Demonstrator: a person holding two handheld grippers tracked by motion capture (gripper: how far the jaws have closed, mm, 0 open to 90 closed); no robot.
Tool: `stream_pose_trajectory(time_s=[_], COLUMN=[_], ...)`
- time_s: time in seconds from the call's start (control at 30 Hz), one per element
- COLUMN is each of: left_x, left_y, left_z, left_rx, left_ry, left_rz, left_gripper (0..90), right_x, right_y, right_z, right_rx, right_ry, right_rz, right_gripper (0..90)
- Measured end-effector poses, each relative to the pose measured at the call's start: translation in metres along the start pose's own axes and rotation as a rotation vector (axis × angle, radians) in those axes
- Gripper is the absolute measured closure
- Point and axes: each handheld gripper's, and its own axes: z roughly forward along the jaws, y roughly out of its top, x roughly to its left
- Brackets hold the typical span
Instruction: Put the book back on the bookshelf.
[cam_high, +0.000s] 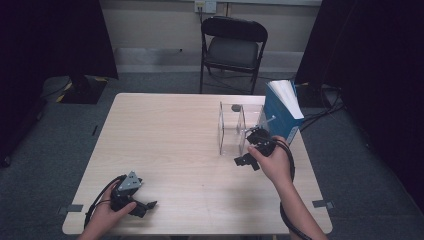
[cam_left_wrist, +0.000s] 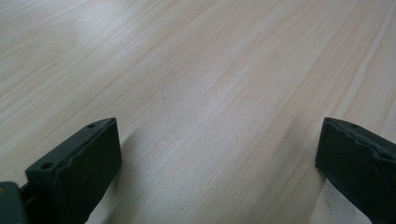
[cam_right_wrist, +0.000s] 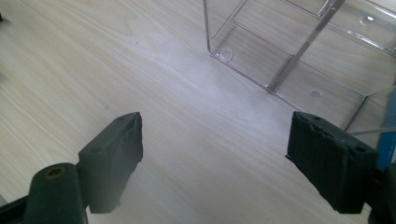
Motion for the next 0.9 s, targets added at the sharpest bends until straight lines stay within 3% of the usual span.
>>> stream_pose_trajectory(time_s=[0.9], left_x=[0.000], left_y=[0.000], left_z=[0.000], left_rx=[0.000], left_ry=[0.001], left_rz=[-0.001], left_gripper=[0.0], right_x=[0.019], right_y=[-0.001], right_z=[0.035], right_rx=[-0.008], right_ry=[0.071], right_rz=[-0.004], right_gripper=[18.0])
